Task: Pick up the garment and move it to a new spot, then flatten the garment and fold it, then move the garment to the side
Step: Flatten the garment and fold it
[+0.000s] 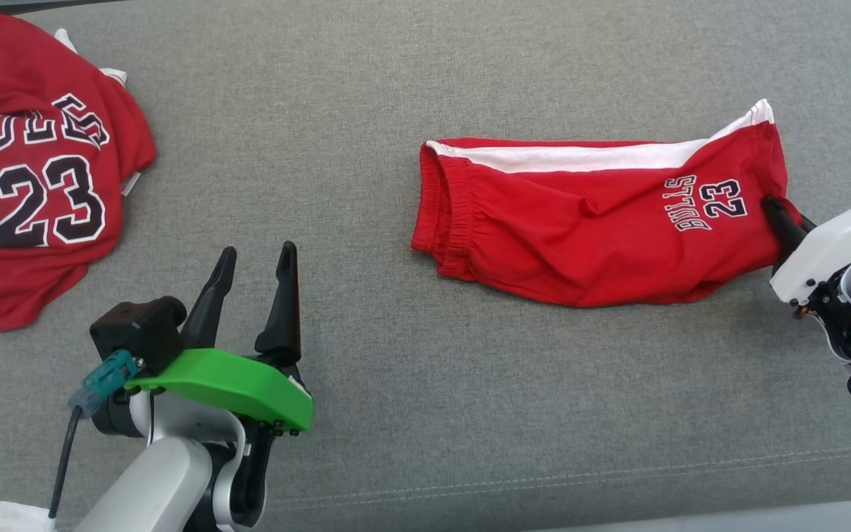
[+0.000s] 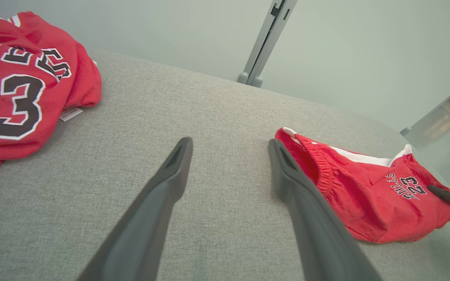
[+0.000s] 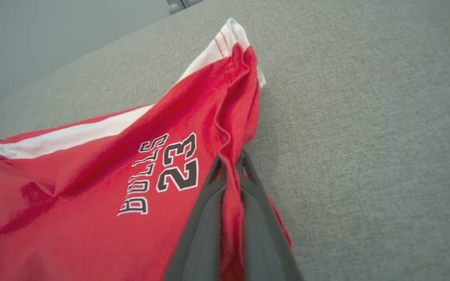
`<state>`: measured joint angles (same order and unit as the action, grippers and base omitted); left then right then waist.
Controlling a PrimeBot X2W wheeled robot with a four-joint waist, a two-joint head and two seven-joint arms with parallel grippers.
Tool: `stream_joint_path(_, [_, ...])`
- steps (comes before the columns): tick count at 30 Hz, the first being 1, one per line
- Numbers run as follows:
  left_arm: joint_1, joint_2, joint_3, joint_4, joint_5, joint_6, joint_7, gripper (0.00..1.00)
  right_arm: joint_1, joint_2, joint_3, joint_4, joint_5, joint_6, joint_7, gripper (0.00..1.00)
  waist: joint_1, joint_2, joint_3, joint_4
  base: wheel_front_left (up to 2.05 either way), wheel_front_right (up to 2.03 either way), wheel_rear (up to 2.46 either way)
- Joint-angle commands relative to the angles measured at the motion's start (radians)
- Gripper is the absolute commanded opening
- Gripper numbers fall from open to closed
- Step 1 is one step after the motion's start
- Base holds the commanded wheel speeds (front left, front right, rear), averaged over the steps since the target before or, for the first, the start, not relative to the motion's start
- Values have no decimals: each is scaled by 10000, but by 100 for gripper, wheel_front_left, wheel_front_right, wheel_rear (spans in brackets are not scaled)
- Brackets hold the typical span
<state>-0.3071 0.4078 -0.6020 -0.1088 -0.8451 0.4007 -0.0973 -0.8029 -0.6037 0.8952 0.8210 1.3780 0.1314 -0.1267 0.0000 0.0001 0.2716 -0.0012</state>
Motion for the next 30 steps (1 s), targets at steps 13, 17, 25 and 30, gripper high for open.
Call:
stream_joint_path(13, [547,-159,4,142,-294,-62,-197,100,-588,110,265,-787,-650,-12,205,0,0,-1,-765,101,0,0,0])
stream_joint_path(17, [629,-285,-4,216,-402,-131,-306,100,-962,415,426,-972,-1123,-12,511,0,0,-1,-969,218,0,0,0])
stream_joint_path(25, [787,-422,-22,335,-531,-252,-502,100,-1404,1257,543,-1070,-1963,-13,1169,0,0,-1,-1190,541,0,0,0])
stream_joint_path(30, [828,-537,-54,431,-589,-366,-611,100,-1591,2014,466,-714,-2580,-13,1579,0,0,-1,-1240,837,0,0,0])
